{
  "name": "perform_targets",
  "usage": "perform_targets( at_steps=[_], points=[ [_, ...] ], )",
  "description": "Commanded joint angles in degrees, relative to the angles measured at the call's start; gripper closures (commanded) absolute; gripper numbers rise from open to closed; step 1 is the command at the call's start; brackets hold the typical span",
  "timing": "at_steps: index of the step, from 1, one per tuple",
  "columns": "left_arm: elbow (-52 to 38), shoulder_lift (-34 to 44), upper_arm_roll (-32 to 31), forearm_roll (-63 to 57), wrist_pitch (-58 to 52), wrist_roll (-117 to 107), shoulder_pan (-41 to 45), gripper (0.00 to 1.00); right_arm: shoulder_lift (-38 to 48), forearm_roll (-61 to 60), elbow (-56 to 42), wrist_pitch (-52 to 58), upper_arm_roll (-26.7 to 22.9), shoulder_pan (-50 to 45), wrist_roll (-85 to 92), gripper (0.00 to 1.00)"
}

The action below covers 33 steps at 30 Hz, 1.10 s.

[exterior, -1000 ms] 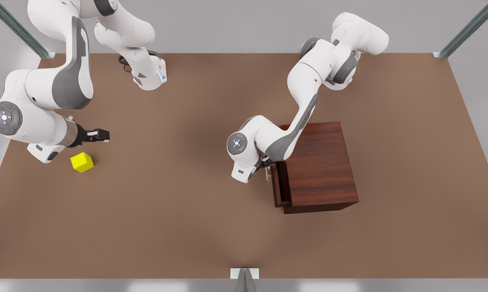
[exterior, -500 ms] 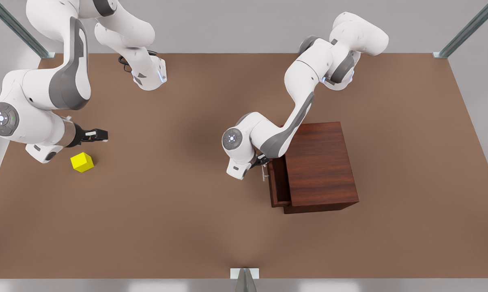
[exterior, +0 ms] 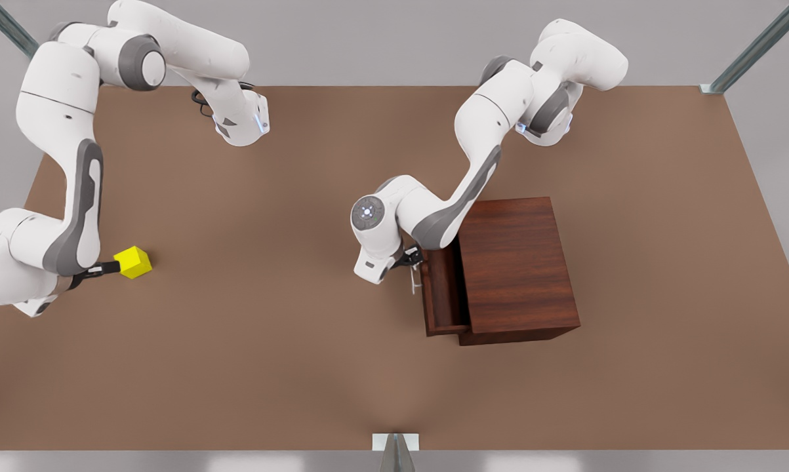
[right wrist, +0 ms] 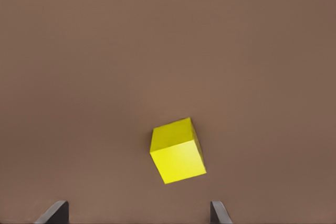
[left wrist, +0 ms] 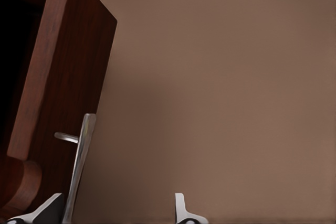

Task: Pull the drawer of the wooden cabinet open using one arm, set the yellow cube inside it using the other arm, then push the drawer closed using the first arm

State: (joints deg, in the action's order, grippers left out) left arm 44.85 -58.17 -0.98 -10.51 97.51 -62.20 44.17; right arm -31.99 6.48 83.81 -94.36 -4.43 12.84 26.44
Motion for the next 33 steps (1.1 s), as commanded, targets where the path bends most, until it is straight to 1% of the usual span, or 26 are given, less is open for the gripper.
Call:
perform_targets(
  at_steps=[1, 2, 4, 5, 8, 11, 14, 15, 16, 17, 18, 19, 20, 21, 22, 23, 24, 27, 28, 33],
  points=[
    [0.0, 0.1, 0.0, 0.3, 0.7, -0.8, 0.0, 0.0, 1.3, 0.6, 4.7, -13.1, 0.1, 0.2, 33.3, 0.0],
    [0.0, 0.1, 0.0, 0.4, 0.8, -0.9, -0.1, 0.0, 1.3, 0.6, 6.7, -17.1, 0.1, 0.3, 35.0, 0.0],
    [0.0, 0.1, 0.0, 0.4, 1.3, -0.8, 0.0, 0.0, 4.5, -2.4, 14.6, -26.0, 0.1, 1.2, 41.1, 0.0],
    [0.0, 0.1, -0.1, 0.6, 1.5, -0.8, 0.0, 0.0, 6.5, -2.5, 18.3, -28.2, 0.1, 2.0, 41.2, 0.0],
    [0.0, 0.1, -0.1, 0.6, 2.0, -0.7, 0.3, 0.0, 6.9, -3.1, 21.9, -33.9, 0.1, 4.2, 45.6, 0.0],
    [-0.8, 0.4, 0.0, 0.6, 1.7, -0.7, 0.7, 0.0, 7.1, -3.5, 26.0, -39.1, 0.0, 5.5, 45.7, 0.0],
    [-2.1, 4.3, 0.2, 1.9, -3.0, -0.6, 0.0, 0.0, 7.4, -6.1, 28.9, -40.5, 0.0, 6.7, 45.7, 0.0],
    [-2.1, 7.1, 0.3, 1.9, -7.2, -0.6, -1.3, 0.0, 7.5, -6.7, 29.5, -41.1, -0.1, 6.8, 45.7, 0.0],
    [-2.1, 11.8, 0.2, 2.3, -14.1, -0.4, -3.4, 0.0, 7.6, -7.2, 31.0, -42.2, -0.1, 7.3, 45.7, 0.0],
    [-2.1, 16.8, 0.0, 5.7, -24.0, 0.6, -6.7, 0.0, 7.9, -7.2, 32.1, -43.6, -0.1, 7.5, 45.6, 0.0],
    [-2.1, 21.3, 0.0, 6.7, -36.6, 6.8, -9.5, 0.0, 8.0, -7.3, 32.5, -43.9, -0.1, 7.8, 45.6, 0.0],
    [-2.1, 24.1, 0.1, 6.6, -45.3, 20.2, -14.5, 0.0, 7.9, -7.3, 32.6, -44.1, -0.1, 7.9, 45.6, 0.0],
    [-2.0, 24.9, -0.1, 6.6, -48.1, 26.6, -18.4, 0.0, 7.9, -7.3, 32.6, -44.1, -0.1, 8.0, 45.6, 0.0],
    [-1.7, 26.8, -0.5, 6.6, -48.8, 36.0, -24.7, 0.0, 7.9, -8.1, 33.1, -44.1, -0.1, 8.3, 45.6, 0.0],
    [23.6, 41.9, -0.8, 7.3, -30.8, 50.6, -32.1, 0.0, 8.0, -8.8, 33.7, -44.2, -0.1, 8.3, 45.6, 0.0],
    [31.3, 44.5, -3.7, 7.5, -23.2, 52.2, -34.9, 0.0, 8.1, -9.1, 34.0, -44.2, -0.1, 8.3, 45.6, 0.0],
    [31.1, 42.5, -4.1, 7.3, -22.8, 50.9, -34.2, 0.0, 8.2, -9.2, 34.5, -44.4, -0.1, 8.4, 45.6, 0.0],
    [31.2, 41.6, -5.3, 7.6, -23.2, 51.2, -33.8, 0.0, 8.5, -9.6, 35.5, -44.4, -0.1, 8.3, 45.3, 0.0],
    [31.1, 41.5, -7.2, 7.6, -23.2, 51.0, -33.8, 0.0, 8.7, -10.0, 35.8, -44.5, -0.1, 8.3, 44.9, 0.0],
    [31.2, 41.5, -7.5, 7.4, -23.2, 51.0, -34.2, 0.0, 8.7, -10.7, 36.6, -45.0, -0.1, 8.3, 44.8, 0.0]
  ],
)
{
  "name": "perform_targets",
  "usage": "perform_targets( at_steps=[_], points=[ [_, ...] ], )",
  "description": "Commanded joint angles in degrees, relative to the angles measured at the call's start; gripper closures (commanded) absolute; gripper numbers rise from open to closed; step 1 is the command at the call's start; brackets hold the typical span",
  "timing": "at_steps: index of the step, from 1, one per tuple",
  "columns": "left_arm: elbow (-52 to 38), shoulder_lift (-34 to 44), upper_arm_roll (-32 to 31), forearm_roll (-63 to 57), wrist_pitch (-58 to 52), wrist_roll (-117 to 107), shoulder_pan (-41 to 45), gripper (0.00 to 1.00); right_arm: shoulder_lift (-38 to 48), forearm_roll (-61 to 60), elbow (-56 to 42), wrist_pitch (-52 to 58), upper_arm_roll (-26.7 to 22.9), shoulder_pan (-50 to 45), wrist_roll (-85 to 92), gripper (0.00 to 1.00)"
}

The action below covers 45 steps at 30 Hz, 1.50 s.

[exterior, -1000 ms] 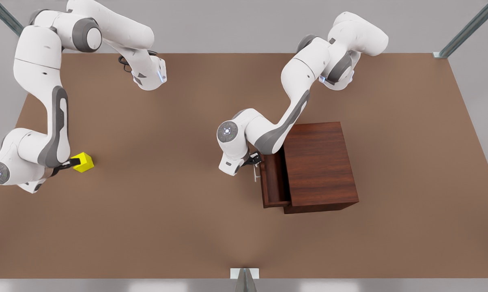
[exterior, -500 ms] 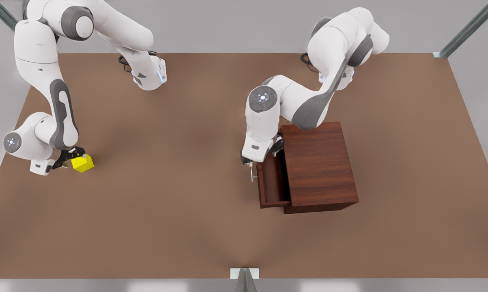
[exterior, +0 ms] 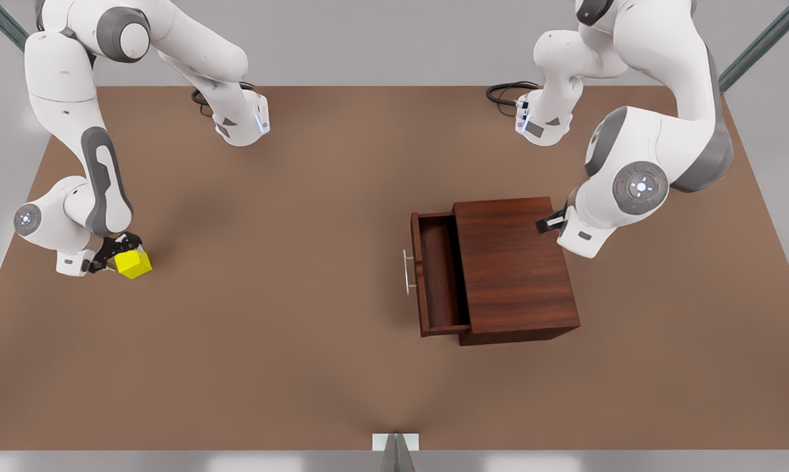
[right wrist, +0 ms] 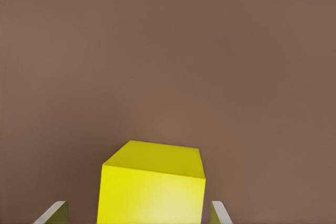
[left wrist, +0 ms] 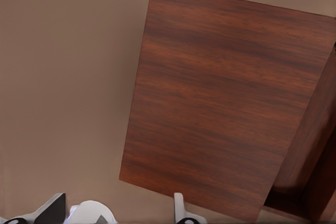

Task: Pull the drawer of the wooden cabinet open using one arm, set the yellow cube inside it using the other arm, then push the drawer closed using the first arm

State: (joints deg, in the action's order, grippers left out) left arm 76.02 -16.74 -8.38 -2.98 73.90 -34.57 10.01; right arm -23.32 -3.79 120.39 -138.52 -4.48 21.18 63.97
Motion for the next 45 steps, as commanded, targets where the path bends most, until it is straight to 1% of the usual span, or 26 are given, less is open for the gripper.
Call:
perform_targets(
  at_steps=[1, 7, 15, 18, 19, 20, 25, 26, 27, 28, 29, 30, 31, 33, 35, 39, 43, 45],
  points=[
    [0.2, 0.0, -0.1, -0.1, 0.3, 23.4, -0.1, 0.0, 0.0, -0.3, 0.0, -1.0, 0.0, 0.0, 7.3, 0.0],
    [0.2, -0.1, -0.1, -0.1, 0.3, 23.4, 0.0, 0.0, -1.1, -0.3, 0.0, -3.2, 0.0, 0.0, 7.3, 0.0],
    [0.2, -0.3, -0.1, 0.0, 0.3, 23.4, 0.1, 0.0, -6.7, -0.4, -0.2, -10.4, 0.0, 0.0, 7.3, 0.0],
    [0.2, -0.3, -0.1, 0.0, 0.3, 23.4, 0.1, 0.0, -7.0, -0.4, 0.0, -10.5, 0.0, 0.1, 7.3, 0.01],
    [0.2, -0.3, -0.1, 0.0, 0.3, 23.4, 0.1, 0.0, -7.0, -0.4, 0.0, -10.5, 0.0, 0.1, 7.2, 0.2],
    [0.2, -0.3, -0.1, 0.0, 0.3, 23.4, 0.1, 0.0, -6.7, -0.4, 0.0, -10.0, 0.0, 0.2, 7.1, 0.46],
    [0.2, -0.4, -0.1, 0.0, 0.3, 23.4, 0.1, 0.0, -3.0, -0.3, 0.9, -3.9, 0.3, -0.7, 3.6, 0.56],
    [0.2, -0.4, -0.1, 0.0, 0.3, 23.4, 0.2, 0.0, -2.9, -0.3, 0.8, -3.5, 0.5, -1.3, 2.9, 0.62],
    [0.2, -0.4, -0.1, 0.0, 0.3, 23.4, 0.2, 0.0, -2.9, -0.3, 0.3, -2.5, 0.8, -2.3, 2.0, 0.65],
    [0.2, -0.4, -0.1, 0.0, 0.3, 23.4, 0.2, 0.0, -1.8, -0.3, -1.1, 0.4, 0.9, -5.2, 1.2, 0.65],
    [0.2, -0.4, -0.1, 0.0, 0.2, 23.4, 0.2, 0.0, -1.6, -0.5, -5.7, 7.8, 1.2, -10.2, -0.8, 0.65],
    [0.2, -0.4, -0.1, 0.0, -0.2, 23.4, 0.2, 0.0, -1.7, -0.6, -8.8, 12.3, 1.8, -13.3, -2.1, 0.65],
    [0.2, -0.4, -0.1, -0.1, -0.5, 23.4, 0.3, 0.0, -2.4, -3.1, -13.9, 18.4, 2.8, -18.7, -2.7, 0.65],
    [0.2, -0.3, -0.1, 0.0, -0.9, 23.2, 0.4, 0.0, -2.5, -3.7, -20.5, 22.7, 2.9, -29.3, -8.7, 0.65],
    [0.2, -0.3, -0.1, 0.0, -0.8, 23.2, 0.4, 0.0, -3.5, -9.6, -26.4, 23.1, 2.8, -38.8, -10.6, 0.65],
    [0.2, -0.4, -0.1, -0.1, -0.5, 23.2, 0.4, 0.0, -9.1, -12.1, -40.5, 23.1, 2.8, -49.7, -13.3, 0.65],
    [0.2, -0.6, -0.1, 0.0, -0.5, 23.1, 0.3, 0.0, -10.1, -12.4, -46.9, 22.4, 2.9, -57.2, -19.8, 0.64],
    [0.1, -0.6, -0.1, -0.1, -0.6, 23.1, 0.3, 0.0, -13.0, -15.3, -51.8, 21.7, 2.9, -59.2, -22.5, 0.64]
  ],
)
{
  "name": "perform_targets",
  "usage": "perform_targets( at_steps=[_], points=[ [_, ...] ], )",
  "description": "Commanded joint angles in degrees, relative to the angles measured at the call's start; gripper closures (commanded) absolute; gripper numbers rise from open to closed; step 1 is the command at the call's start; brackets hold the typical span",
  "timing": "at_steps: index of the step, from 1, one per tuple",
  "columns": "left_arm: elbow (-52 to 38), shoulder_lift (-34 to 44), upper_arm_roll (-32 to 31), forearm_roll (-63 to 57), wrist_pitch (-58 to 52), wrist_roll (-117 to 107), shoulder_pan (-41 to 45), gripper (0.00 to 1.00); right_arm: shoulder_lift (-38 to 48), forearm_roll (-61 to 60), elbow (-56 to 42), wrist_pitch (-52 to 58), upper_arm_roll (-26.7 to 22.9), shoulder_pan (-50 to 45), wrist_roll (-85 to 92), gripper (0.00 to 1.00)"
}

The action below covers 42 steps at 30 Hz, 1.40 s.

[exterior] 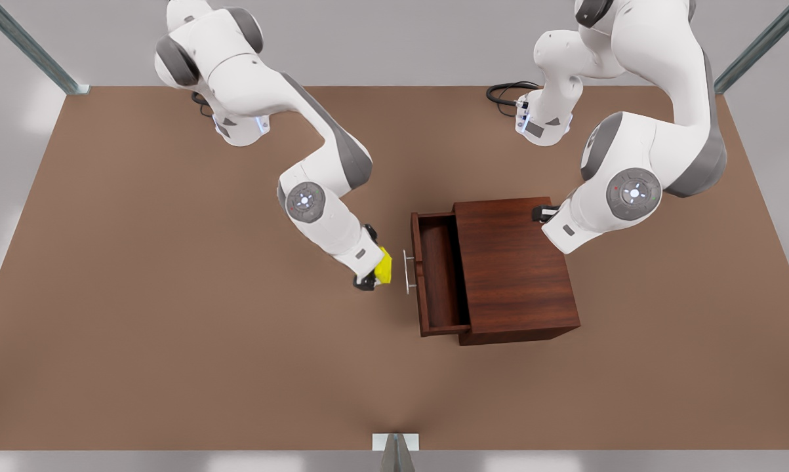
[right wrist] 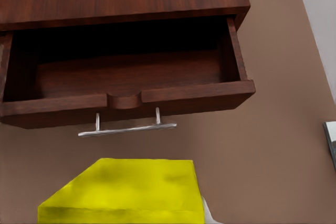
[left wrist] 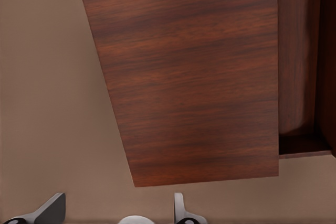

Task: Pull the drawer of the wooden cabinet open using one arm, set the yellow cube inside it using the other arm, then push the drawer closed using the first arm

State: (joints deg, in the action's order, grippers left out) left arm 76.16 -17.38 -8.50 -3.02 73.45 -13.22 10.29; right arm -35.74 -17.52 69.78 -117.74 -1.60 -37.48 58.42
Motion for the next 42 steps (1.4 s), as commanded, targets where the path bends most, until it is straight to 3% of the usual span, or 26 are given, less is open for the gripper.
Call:
perform_targets(
  at_steps=[1, 10, 21, 22, 23, 30, 31, 32, 33, 35, 36, 39, 41, 42],
  points=[
    [-0.1, 0.1, 0.0, -0.1, -0.2, 1.8, 0.0, 0.0, -2.0, -2.1, -3.5, 0.2, 0.0, -1.5, -18.4, 0.64],
    [-0.1, -0.2, 0.1, -0.1, 0.1, 1.9, -0.7, 0.0, -7.0, -2.7, -5.5, -5.9, 0.0, -8.8, -23.3, 0.64],
    [-0.1, -0.5, 0.1, -0.1, 0.2, 1.9, -0.7, 0.0, -10.4, -3.1, -5.6, -10.8, 0.1, -10.6, -23.1, 0.64],
    [-0.1, -0.5, 0.1, -0.1, 0.2, 1.9, -0.7, 0.0, -10.4, -3.1, -5.6, -10.9, 0.1, -10.9, -23.2, 0.55],
    [-0.1, -0.5, 0.1, -0.1, 0.2, 1.9, -0.7, 0.0, -10.4, -3.2, -5.4, -11.2, 0.0, -11.0, -23.1, 0.0],
    [-0.3, -0.5, 0.1, -0.1, 0.1, 1.4, -0.4, 0.0, -8.2, -2.7, -5.3, -9.3, -0.1, -11.0, -23.0, 0.0],
    [-0.4, -0.5, 0.1, 0.2, 0.1, -1.5, 0.1, 0.16, -5.0, -2.3, -4.0, -4.7, -0.3, -10.5, -22.7, 0.0],
    [-0.5, -0.5, 0.0, 1.1, 0.0, -8.6, 1.8, 0.55, 1.1, -1.6, -0.5, 5.7, -2.1, -8.7, -23.3, 0.0],
    [-0.6, -0.8, 0.0, 4.7, 0.4, -16.4, 3.4, 0.69, 4.4, 3.2, -0.9, 19.6, -5.8, -5.7, -23.1, 0.0],
    [-7.2, -6.3, 0.0, 5.4, 0.6, -34.3, 9.7, 0.79, 8.0, 19.5, -0.6, 38.4, -12.5, -5.4, -25.2, 0.0],
    [-13.2, -12.9, -0.4, 7.1, 3.6, -51.8, 14.7, 0.79, 7.2, 20.6, -0.5, 47.2, -22.8, -4.6, -28.9, 0.0],
    [-14.2, -18.7, -0.4, 7.1, 17.6, -85.6, 22.7, 0.79, 7.8, 20.2, -3.3, 52.3, -35.7, -3.1, -38.1, 0.0],
    [-14.3, -20.9, -0.5, 7.1, 30.2, -115.3, 25.1, 0.79, 14.0, 18.0, -4.1, 55.7, -35.1, -2.5, -55.2, 0.0],
    [-14.6, -23.9, -0.6, 6.6, 36.1, -123.3, 26.5, 0.79, 18.6, 17.6, -3.9, 55.6, -22.6, 7.3, -64.0, 0.0]
  ],
)
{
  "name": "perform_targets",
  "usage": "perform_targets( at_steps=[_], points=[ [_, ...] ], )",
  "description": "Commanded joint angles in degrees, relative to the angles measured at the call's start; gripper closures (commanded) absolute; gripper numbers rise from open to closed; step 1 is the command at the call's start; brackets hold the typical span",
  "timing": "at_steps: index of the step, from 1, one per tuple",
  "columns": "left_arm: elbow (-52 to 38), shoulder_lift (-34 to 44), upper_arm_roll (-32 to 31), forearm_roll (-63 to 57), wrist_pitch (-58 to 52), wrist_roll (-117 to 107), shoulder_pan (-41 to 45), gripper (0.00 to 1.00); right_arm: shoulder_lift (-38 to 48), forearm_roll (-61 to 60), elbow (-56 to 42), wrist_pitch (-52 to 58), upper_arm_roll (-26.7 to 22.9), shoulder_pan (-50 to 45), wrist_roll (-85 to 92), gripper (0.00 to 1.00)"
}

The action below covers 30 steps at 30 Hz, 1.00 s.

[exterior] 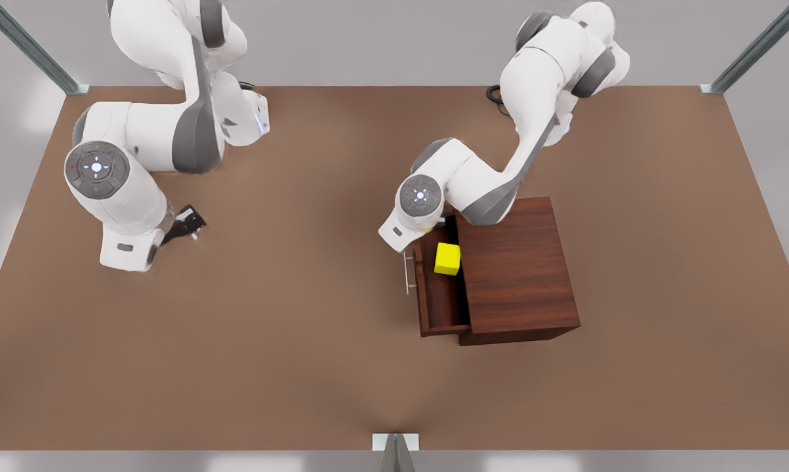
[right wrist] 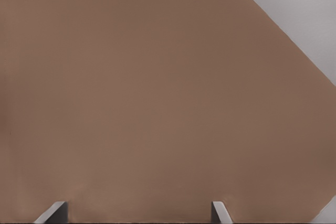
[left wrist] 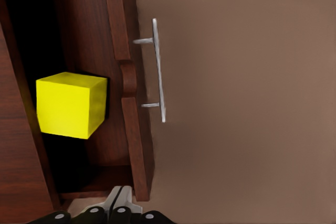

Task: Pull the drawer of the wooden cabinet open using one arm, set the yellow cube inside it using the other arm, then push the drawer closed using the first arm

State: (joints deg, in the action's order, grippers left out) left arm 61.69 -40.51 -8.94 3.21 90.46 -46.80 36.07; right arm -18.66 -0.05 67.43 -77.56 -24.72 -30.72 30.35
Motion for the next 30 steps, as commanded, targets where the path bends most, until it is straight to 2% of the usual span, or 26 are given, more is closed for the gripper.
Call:
perform_targets(
  at_steps=[1, 2, 4, 6, 9, 14, 19, 30],
  points=[
    [-0.7, -4.0, 0.2, -0.7, 24.1, -96.1, 2.7, 0.79, 6.9, 0.4, 5.2, 12.2, 14.2, 13.0, -39.0, 0.0],
    [-2.5, -6.7, 1.0, -1.4, 25.9, -103.7, 4.0, 0.79, 12.8, 0.5, 15.8, 3.7, 17.3, 17.3, -38.2, 0.0],
    [-3.7, -8.6, 1.0, -1.5, 28.0, -119.3, 4.1, 0.79, 9.7, 0.6, 15.5, 2.4, 17.3, 17.2, -38.1, 0.0],
    [-3.0, -9.4, 1.0, -4.2, 32.7, -123.2, 4.4, 0.79, 9.4, 0.6, 15.8, 2.8, 17.4, 16.4, -38.1, 0.0],
    [1.4, -9.0, 1.0, -5.4, 33.5, -119.9, 3.7, 0.79, 8.4, 0.0, 15.4, 3.2, 17.2, 16.5, -38.9, 0.0],
    [4.5, -8.4, 1.0, -5.6, 28.6, -114.4, 3.0, 0.79, 8.6, -0.2, 15.0, 4.7, 16.9, 17.5, -39.4, 0.0],
    [5.6, -8.2, 0.8, -5.6, 24.2, -108.2, 1.7, 0.79, 8.2, -0.2, 15.0, 4.9, 16.9, 17.5, -39.4, 0.0],
    [8.9, -7.2, -0.4, -6.2, 24.2, -105.8, -1.4, 0.79, 8.1, -0.2, 15.1, 4.8, 16.9, 17.5, -39.4, 0.0]
  ],
)
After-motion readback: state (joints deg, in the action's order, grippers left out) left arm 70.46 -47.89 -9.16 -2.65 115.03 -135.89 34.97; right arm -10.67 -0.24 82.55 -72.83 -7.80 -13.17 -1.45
